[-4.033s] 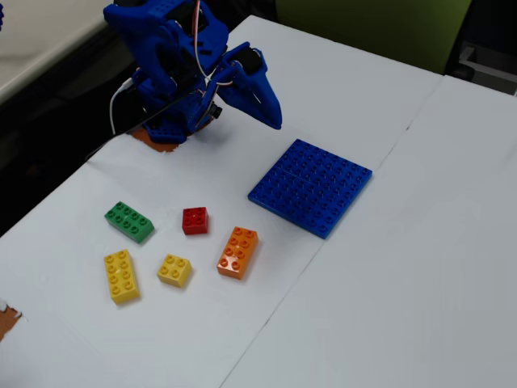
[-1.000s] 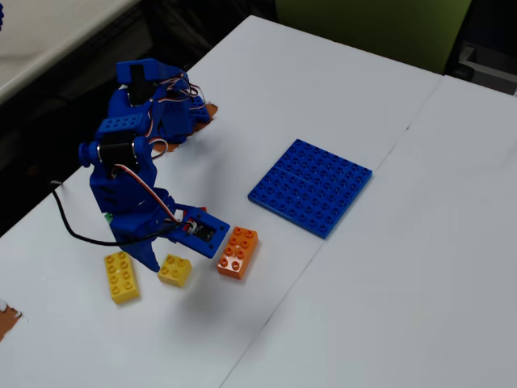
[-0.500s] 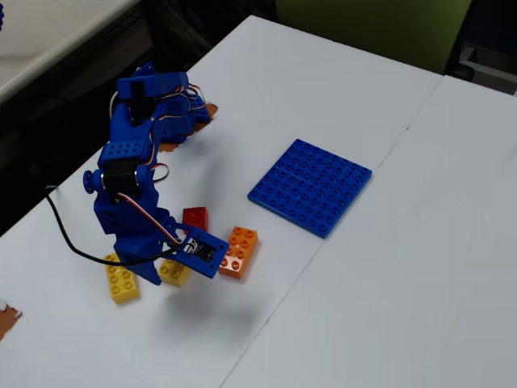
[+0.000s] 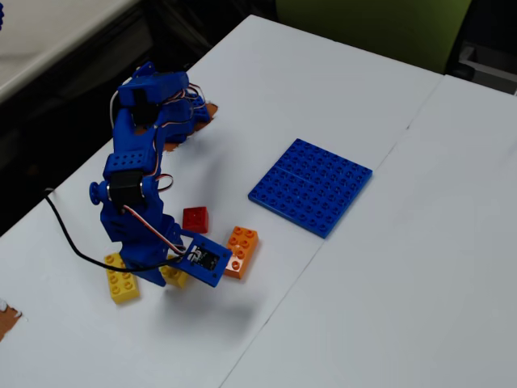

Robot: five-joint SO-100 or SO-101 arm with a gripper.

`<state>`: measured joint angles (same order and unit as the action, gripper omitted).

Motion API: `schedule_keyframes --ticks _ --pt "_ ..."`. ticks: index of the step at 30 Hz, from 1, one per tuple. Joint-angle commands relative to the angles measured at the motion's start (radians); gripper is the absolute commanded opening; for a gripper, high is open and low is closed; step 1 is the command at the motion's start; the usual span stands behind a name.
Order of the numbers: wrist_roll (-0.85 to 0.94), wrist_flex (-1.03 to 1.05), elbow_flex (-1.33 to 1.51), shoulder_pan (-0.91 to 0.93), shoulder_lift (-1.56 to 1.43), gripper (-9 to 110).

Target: Pick up the 2x2 yellow block and go up the 8x8 blue block.

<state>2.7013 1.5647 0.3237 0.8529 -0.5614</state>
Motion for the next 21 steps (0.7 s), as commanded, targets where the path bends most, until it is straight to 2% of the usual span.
schedule_keyframes --ticks 1,7,11,21 --pt "-0.009 0.018 -0.071 -0.014 -0.006 23" --pt "-0.014 0.021 -0.071 -0.020 -0.003 18" --pt "-0.038 0.023 -0.071 -0.029 0.000 0" --pt "-0.147 0.058 -0.083 -0.064 -0.072 0"
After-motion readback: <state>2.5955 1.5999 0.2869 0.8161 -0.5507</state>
